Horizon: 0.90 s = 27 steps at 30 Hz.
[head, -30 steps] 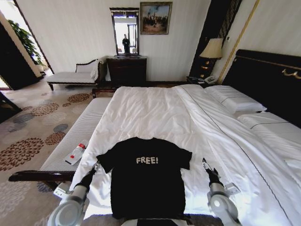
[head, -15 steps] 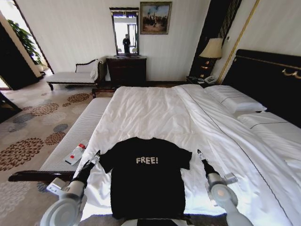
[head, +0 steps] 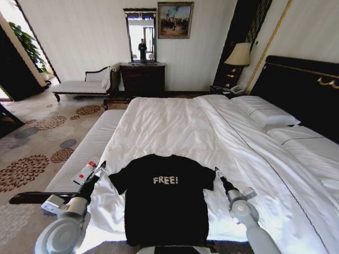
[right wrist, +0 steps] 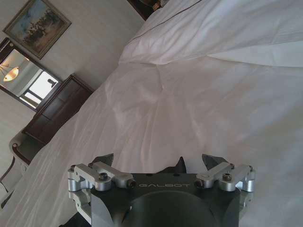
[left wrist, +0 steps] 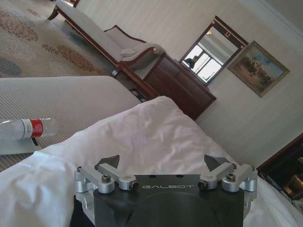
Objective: Fold the clothes on the bed.
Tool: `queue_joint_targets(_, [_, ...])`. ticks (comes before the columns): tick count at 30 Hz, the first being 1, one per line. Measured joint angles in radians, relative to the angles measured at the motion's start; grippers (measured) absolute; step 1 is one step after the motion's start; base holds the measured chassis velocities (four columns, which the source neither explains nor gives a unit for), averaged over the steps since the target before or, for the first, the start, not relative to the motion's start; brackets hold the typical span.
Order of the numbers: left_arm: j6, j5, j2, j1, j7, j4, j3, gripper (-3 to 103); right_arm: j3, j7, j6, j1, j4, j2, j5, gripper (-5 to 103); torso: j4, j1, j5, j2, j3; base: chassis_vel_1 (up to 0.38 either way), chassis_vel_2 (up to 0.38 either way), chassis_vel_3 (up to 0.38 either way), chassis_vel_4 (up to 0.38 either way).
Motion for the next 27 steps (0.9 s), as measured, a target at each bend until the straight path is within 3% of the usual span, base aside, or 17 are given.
queue_joint_targets(10, [0.0,0.015,-0.023,0.019,-0.016,-0.018,-0.005,100,-0.026,-0.046,0.002,0.084,-0.146,-0.013,0.005,102,-0.0001,0.0,0.0001,0.0,0.0,0.0,0.0,0.0,0.0])
queue_joint_targets(13, [0.0,0.025,-0.037,0.025,-0.018,-0.02,-0.003,100,-0.035,-0.056,0.005,0.098,-0.164,-0.012,0.005,98,0.0,0.0,0.0001,0.0,0.0,0.0,0.0,0.0,0.0])
queue_joint_targets(17, [-0.003,0.048,-0.063,0.043,-0.019,-0.024,0.003,100,-0.046,-0.07,0.009,0.107,-0.172,-0.002,0.004,78,0.0001,0.0,0.0001,0.0,0.0,0.0,0.0,0.0,0.0])
queue_joint_targets(19, [-0.004,0.051,-0.068,0.046,-0.019,-0.025,0.004,100,-0.048,-0.073,0.01,0.106,-0.171,0.003,0.003,78,0.0001,0.0,0.0001,0.0,0.0,0.0,0.0,0.0,0.0])
queue_joint_targets(22, [-0.007,0.054,-0.08,0.053,-0.022,-0.033,0.006,100,-0.049,-0.074,0.016,0.095,-0.161,0.019,-0.002,60,0.0,0.0,0.0001,0.0,0.0,0.0,0.0,0.0,0.0])
queue_joint_targets(27, [-0.01,0.057,-0.081,0.064,-0.023,-0.033,0.005,100,-0.042,-0.073,0.022,0.085,-0.151,0.028,-0.013,44,0.0,0.0,0.0001,0.0,0.0,0.0,0.0,0.0,0.0])
